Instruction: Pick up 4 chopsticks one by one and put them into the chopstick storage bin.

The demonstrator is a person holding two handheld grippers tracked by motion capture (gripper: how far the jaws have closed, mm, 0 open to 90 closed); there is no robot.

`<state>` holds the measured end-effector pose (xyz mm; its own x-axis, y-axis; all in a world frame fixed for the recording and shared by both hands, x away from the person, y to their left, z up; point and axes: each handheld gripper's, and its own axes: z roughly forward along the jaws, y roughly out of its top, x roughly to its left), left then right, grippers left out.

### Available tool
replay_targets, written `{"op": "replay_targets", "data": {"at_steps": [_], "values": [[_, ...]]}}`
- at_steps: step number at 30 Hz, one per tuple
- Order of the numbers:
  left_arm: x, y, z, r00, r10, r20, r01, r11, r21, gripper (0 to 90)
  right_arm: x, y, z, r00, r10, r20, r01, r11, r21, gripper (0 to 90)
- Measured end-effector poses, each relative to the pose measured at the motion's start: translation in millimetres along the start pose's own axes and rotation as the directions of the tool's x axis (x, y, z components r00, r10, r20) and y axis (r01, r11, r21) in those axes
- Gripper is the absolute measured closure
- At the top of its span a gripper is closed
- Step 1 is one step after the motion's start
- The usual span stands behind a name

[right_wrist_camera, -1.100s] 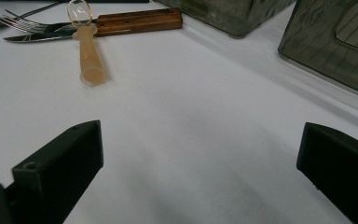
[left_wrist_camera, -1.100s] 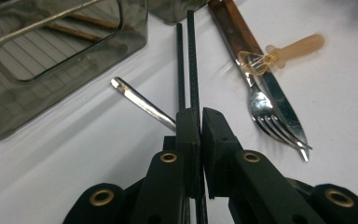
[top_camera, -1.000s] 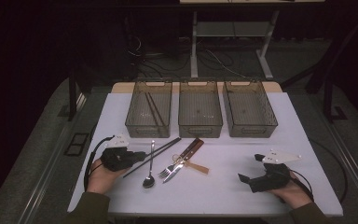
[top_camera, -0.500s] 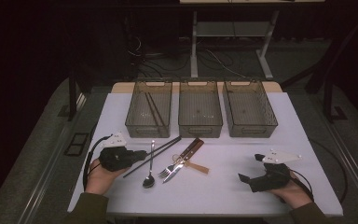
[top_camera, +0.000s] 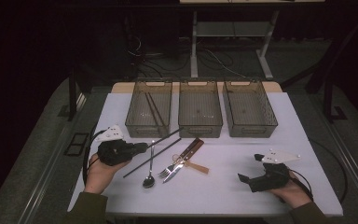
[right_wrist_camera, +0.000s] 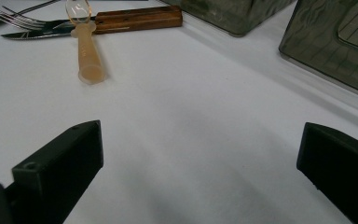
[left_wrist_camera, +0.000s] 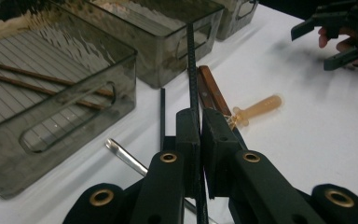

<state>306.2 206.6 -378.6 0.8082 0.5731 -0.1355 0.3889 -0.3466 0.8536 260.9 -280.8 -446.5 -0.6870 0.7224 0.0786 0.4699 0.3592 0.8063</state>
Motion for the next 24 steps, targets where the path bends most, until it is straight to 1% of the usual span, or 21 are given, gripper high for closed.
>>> {"op": "replay_targets", "data": {"at_steps": [6, 8, 16, 20, 24], "values": [[7.1, 8.1, 0.3, 0.9996, -0.008, -0.027, 0.007, 0.9997, -0.023, 86.1, -1.1, -0.1, 0.3, 1.0000, 0.000, 0.003, 0.000, 1.000, 0.001, 0.1], [11.1, 10.7, 2.0, 0.9990, -0.014, -0.042, 0.013, 0.9996, -0.025, 86.1, -1.1, -0.2, 0.3, 1.0000, 0.002, 0.003, -0.002, 1.000, 0.002, 0.1], [26.7, 19.8, 10.5, 0.9964, -0.045, -0.073, 0.041, 0.9981, -0.045, 86.1, -1.4, -0.4, -0.3, 1.0000, 0.003, 0.003, -0.003, 1.000, 0.000, 0.1], [36.6, 23.1, 14.1, 0.9937, -0.063, -0.092, 0.057, 0.9962, -0.066, 86.0, -2.0, -0.4, -0.4, 1.0000, 0.004, 0.005, -0.004, 1.000, -0.002, 0.1], [47.3, 23.7, 21.0, 0.9889, -0.094, -0.115, 0.085, 0.9934, -0.077, 86.0, -1.8, -0.5, -0.8, 0.9999, 0.008, 0.008, -0.008, 1.000, -0.002, 0.1]]}}
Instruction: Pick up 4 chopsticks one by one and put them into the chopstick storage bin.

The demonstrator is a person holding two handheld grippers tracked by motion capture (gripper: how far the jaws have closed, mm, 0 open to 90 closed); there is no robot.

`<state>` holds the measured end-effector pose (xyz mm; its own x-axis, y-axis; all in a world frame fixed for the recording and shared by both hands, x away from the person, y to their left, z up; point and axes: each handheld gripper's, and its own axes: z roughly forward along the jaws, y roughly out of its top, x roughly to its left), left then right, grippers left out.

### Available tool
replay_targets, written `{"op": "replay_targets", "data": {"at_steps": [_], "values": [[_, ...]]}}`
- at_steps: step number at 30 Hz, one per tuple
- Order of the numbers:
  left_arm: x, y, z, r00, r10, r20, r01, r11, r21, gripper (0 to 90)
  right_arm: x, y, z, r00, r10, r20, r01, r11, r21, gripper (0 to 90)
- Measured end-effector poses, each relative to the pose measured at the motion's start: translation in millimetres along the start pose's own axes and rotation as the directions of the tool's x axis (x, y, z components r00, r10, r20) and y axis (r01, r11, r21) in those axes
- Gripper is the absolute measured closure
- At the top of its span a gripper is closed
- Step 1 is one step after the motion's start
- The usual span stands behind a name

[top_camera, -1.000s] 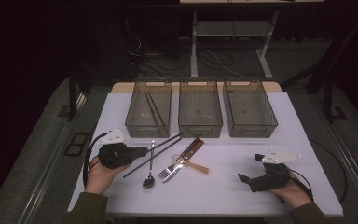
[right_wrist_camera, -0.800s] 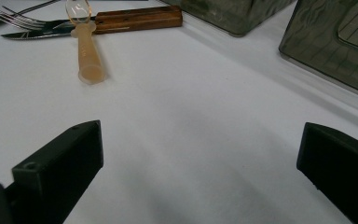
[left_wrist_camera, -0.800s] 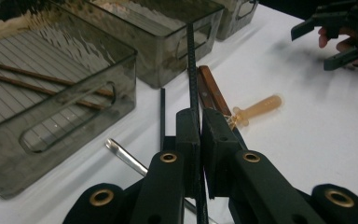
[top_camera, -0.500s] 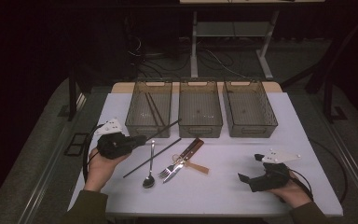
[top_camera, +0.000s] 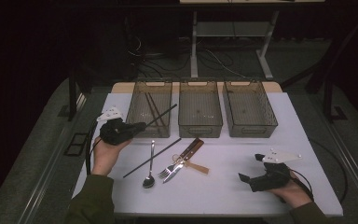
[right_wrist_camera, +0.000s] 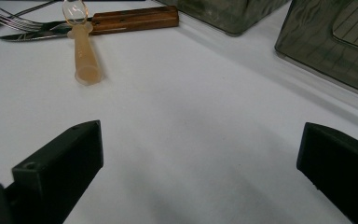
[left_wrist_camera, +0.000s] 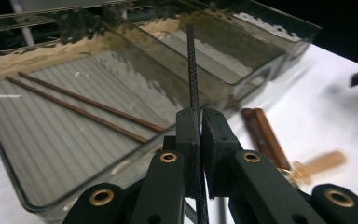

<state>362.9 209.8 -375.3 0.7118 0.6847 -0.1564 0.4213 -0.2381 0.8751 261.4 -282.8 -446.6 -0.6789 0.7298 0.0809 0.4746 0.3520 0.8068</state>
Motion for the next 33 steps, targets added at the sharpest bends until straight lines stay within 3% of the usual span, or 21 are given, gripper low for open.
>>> {"op": "replay_targets", "data": {"at_steps": [18, 27, 33], "values": [[32.2, 30.6, 32.3, 0.9929, -0.064, -0.100, 0.065, 0.9978, 0.013, 86.0, -1.2, -1.4, -1.7, 0.9998, 0.021, -0.004, -0.021, 1.000, -0.008, 0.1], [50.3, 34.5, 55.2, 0.9802, -0.123, -0.155, 0.124, 0.9923, -0.001, 86.0, -1.1, -1.2, -4.8, 0.9995, 0.028, -0.015, -0.029, 0.999, -0.022, 0.1], [61.4, 28.3, 69.6, 0.9685, -0.151, -0.198, 0.161, 0.9864, 0.035, 86.0, -2.5, -1.4, -6.3, 0.9992, 0.037, -0.014, -0.038, 0.999, -0.027, 0.1]]}}
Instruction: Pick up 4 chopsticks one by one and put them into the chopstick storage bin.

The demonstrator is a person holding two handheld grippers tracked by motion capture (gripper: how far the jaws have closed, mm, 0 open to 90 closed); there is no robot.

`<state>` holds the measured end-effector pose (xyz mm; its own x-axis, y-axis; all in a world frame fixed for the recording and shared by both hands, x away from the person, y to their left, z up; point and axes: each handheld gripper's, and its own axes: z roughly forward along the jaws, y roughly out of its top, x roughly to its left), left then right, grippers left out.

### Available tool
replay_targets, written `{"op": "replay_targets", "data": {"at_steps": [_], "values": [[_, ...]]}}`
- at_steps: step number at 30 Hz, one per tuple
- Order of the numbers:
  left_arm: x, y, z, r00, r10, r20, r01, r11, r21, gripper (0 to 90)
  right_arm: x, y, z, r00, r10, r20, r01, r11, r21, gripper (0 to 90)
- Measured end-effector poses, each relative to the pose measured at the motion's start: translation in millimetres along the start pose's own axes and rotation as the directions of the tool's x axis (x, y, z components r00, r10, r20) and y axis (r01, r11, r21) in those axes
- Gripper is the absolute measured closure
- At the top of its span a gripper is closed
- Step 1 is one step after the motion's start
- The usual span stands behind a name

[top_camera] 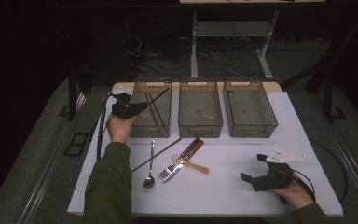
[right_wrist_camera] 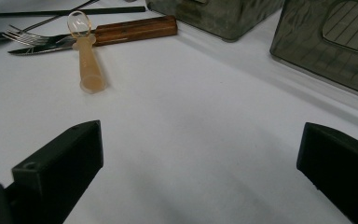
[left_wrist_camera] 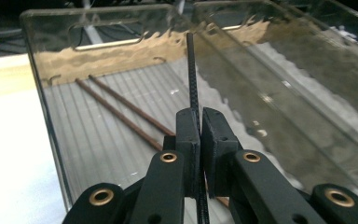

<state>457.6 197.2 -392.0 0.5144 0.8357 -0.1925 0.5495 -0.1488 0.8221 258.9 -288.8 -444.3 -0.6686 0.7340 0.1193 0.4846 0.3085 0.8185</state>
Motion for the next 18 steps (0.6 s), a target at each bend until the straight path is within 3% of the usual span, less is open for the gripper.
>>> {"op": "replay_targets", "data": {"at_steps": [5, 11, 18], "values": [[0.7, -2.3, 7.6, 0.9995, -0.003, -0.033, 0.003, 0.9998, 0.017, 85.9, 0.1, 0.1, 0.3, 1.0000, 0.001, -0.001, -0.001, 1.000, -0.001, 0.1], [1.1, -2.8, 7.6, 0.9994, -0.015, -0.033, 0.016, 0.9995, 0.026, 84.9, 0.8, 0.0, 0.8, 1.0000, 0.000, -0.001, 0.000, 1.000, 0.001, 0.1], [0.1, -2.1, 6.3, 0.9989, -0.011, -0.045, 0.012, 0.9998, 0.019, 67.7, 0.8, -0.3, 0.8, 1.0000, 0.001, 0.001, -0.001, 1.000, 0.001, 0.1]]}}
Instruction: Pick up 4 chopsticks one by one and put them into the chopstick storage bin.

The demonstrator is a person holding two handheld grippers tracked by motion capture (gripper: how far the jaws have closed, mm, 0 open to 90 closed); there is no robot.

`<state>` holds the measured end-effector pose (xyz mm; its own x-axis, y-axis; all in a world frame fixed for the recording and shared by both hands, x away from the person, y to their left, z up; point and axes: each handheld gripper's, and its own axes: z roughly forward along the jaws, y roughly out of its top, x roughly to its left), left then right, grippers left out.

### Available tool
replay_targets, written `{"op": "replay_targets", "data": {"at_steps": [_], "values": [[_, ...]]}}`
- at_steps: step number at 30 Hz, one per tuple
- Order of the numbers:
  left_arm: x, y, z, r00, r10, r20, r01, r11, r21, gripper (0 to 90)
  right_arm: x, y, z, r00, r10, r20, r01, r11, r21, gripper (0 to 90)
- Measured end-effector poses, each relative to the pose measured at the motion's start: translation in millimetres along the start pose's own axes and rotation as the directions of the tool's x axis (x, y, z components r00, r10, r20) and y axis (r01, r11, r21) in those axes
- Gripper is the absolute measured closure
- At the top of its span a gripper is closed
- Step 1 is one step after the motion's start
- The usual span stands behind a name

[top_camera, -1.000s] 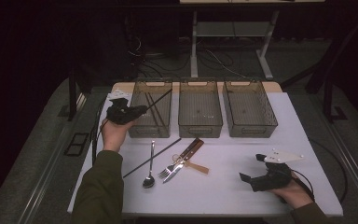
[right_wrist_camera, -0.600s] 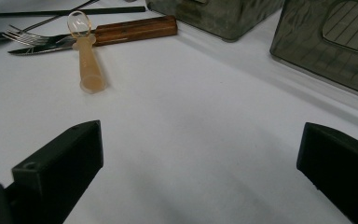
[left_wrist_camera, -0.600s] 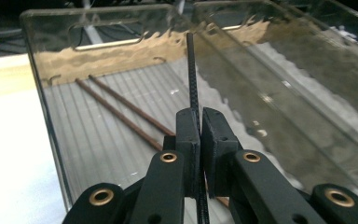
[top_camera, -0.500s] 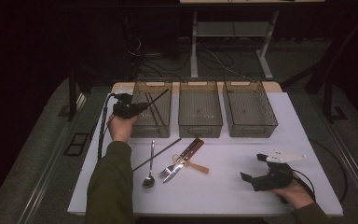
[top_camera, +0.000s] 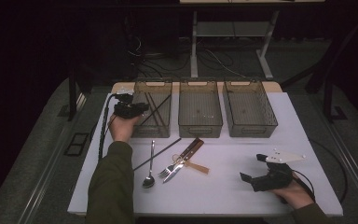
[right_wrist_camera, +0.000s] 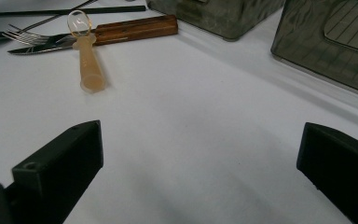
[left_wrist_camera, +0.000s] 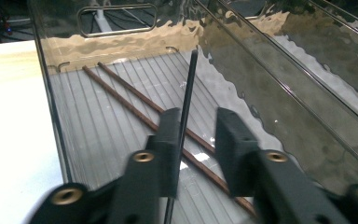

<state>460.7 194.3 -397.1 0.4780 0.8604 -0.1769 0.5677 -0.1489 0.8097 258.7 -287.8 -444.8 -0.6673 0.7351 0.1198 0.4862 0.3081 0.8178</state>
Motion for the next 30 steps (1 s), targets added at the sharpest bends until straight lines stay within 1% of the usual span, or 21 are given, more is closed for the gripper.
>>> {"op": "replay_targets", "data": {"at_steps": [3, 5, 8, 9, 10, 11, 12, 14, 16, 17, 18, 20, 22, 23, 26, 29, 30], "values": [[-0.3, 0.1, -2.3, 0.9999, 0.008, 0.008, -0.008, 1.0000, -0.005, 62.4, -0.5, -0.1, -0.3, 1.0000, -0.002, 0.000, 0.002, 1.000, 0.001, 0.1], [-1.1, 0.5, -4.4, 0.9996, 0.011, 0.025, -0.010, 0.9999, -0.012, 58.9, -0.5, -0.1, -0.2, 1.0000, -0.002, 0.000, 0.002, 1.000, 0.000, 0.1], [-3.6, 1.3, -8.7, 0.9979, 0.054, 0.035, -0.053, 0.9985, -0.007, 53.2, -0.4, -0.2, 0.3, 1.0000, -0.003, 0.000, 0.003, 1.000, 0.004, 0.1], [-4.2, 1.2, -10.0, 0.9964, 0.062, 0.057, -0.062, 0.9980, -0.006, 50.7, -0.4, -0.2, 0.7, 1.0000, -0.006, 0.002, 0.006, 1.000, 0.002, 0.1], [-5.4, 1.1, -11.3, 0.9950, 0.075, 0.067, -0.075, 0.9972, -0.003, 48.6, -0.1, -0.2, 0.8, 1.0000, -0.004, 0.002, 0.004, 1.000, 0.002, 0.1], [-6.4, 0.7, -13.3, 0.9934, 0.096, 0.063, -0.096, 0.9953, 0.005, 47.1, 0.2, -0.1, 0.7, 1.0000, -0.004, 0.002, 0.004, 1.000, 0.003, 0.1], [-7.2, 0.1, -15.6, 0.9921, 0.106, 0.067, -0.107, 0.9943, 0.009, 45.9, 0.4, -0.2, 0.7, 1.0000, -0.004, 0.002, 0.004, 1.000, 0.003, 0.1], [-8.2, -1.8, -20.7, 0.9903, 0.105, 0.091, -0.106, 0.9944, 0.002, 43.5, 0.4, -0.3, 1.1, 1.0000, -0.006, 0.004, 0.006, 1.000, 0.004, 0.1], [-9.5, -5.0, -26.1, 0.9878, 0.092, 0.125, -0.092, 0.9957, -0.010, 41.6, 0.4, -0.3, 1.0, 1.0000, -0.007, 0.006, 0.007, 1.000, 0.004, 0.1], [-10.7, -6.6, -28.6, 0.9869, 0.095, 0.131, -0.094, 0.9955, -0.014, 39.5, 0.6, -0.2, 0.8, 1.0000, -0.005, 0.006, 0.005, 1.000, 0.003, 0.1], [-11.6, -8.0, -31.5, 0.9855, 0.113, 0.126, -0.112, 0.9936, -0.012, 38.7, 0.7, -0.2, 0.6, 1.0000, -0.006, 0.006, 0.006, 1.000, 0.002, 0.1], [-14.0, -10.8, -36.3, 0.9834, 0.112, 0.143, -0.111, 0.9937, -0.014, 36.1, 0.9, -0.4, 0.8, 1.0000, -0.005, 0.007, 0.005, 1.000, 0.004, 0.1], [-17.0, -12.9, -41.4, 0.9797, 0.121, 0.160, -0.120, 0.9927, -0.012, 34.0, 0.8, -0.3, 1.1, 0.9999, -0.007, 0.008, 0.007, 1.000, 0.002, 0.1], [-18.8, -14.0, -44.2, 0.9773, 0.134, 0.164, -0.133, 0.9909, -0.020, 33.4, 1.1, -0.2, 1.2, 1.0000, -0.005, 0.008, 0.005, 1.000, 0.003, 0.1], [-25.3, -18.4, -52.1, 0.9718, 0.157, 0.176, -0.152, 0.9874, -0.045, 33.3, 1.7, 0.1, 1.9, 0.9999, -0.012, 0.009, 0.012, 1.000, 0.003, 0.1], [-32.0, -23.5, -58.7, 0.9671, 0.166, 0.192, -0.158, 0.9857, -0.057, 33.0, 2.6, 0.1, 2.3, 0.9999, -0.010, 0.006, 0.010, 1.000, 0.005, 0.1], [-34.7, -25.6, -60.5, 0.9666, 0.165, 0.196, -0.156, 0.9858, -0.062, 33.0, 2.7, 0.2, 2.2, 0.9999, -0.010, 0.005, 0.010, 1.000, 0.006, 0.1]]}}
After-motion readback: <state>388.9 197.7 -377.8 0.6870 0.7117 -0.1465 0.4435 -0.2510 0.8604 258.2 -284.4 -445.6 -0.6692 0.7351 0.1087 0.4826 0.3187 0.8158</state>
